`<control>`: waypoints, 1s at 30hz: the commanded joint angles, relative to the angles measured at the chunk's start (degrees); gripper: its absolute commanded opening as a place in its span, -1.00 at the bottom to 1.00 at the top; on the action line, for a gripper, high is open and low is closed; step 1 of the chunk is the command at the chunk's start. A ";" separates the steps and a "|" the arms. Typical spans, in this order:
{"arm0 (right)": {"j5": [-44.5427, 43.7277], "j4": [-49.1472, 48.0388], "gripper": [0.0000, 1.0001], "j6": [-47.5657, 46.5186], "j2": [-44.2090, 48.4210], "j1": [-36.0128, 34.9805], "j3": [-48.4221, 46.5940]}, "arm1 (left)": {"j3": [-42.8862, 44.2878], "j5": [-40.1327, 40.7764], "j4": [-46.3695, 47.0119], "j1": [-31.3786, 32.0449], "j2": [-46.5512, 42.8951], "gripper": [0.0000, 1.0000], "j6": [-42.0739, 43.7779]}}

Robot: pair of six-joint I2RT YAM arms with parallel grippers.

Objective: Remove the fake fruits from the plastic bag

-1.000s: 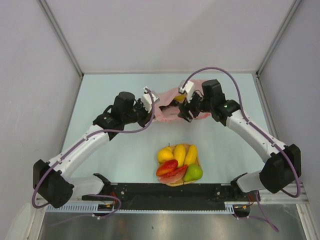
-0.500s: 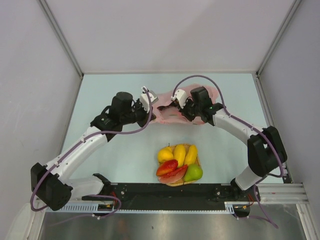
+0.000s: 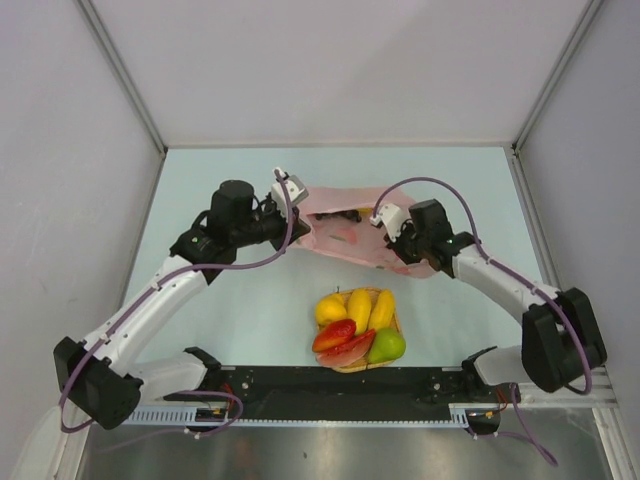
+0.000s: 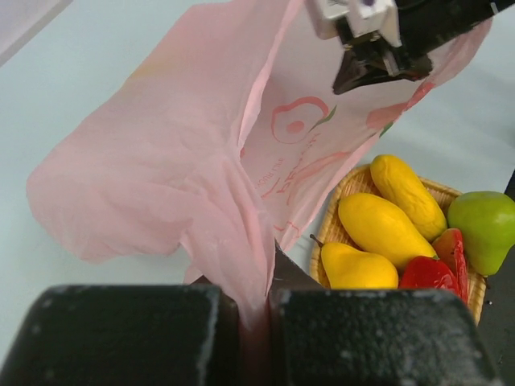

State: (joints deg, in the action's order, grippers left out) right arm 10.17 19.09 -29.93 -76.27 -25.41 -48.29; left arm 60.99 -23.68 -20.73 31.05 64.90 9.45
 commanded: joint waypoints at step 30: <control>7.49 -26.55 0.87 9.08 -43.68 2.47 -36.16 | 8.27 -9.63 -5.28 -0.29 8.75 -0.99 2.68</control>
State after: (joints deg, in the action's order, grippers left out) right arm 15.55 -0.51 -24.34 -116.11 -23.68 -79.20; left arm 66.46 -30.22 -25.93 30.98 73.19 11.64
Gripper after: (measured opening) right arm 0.925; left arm 0.005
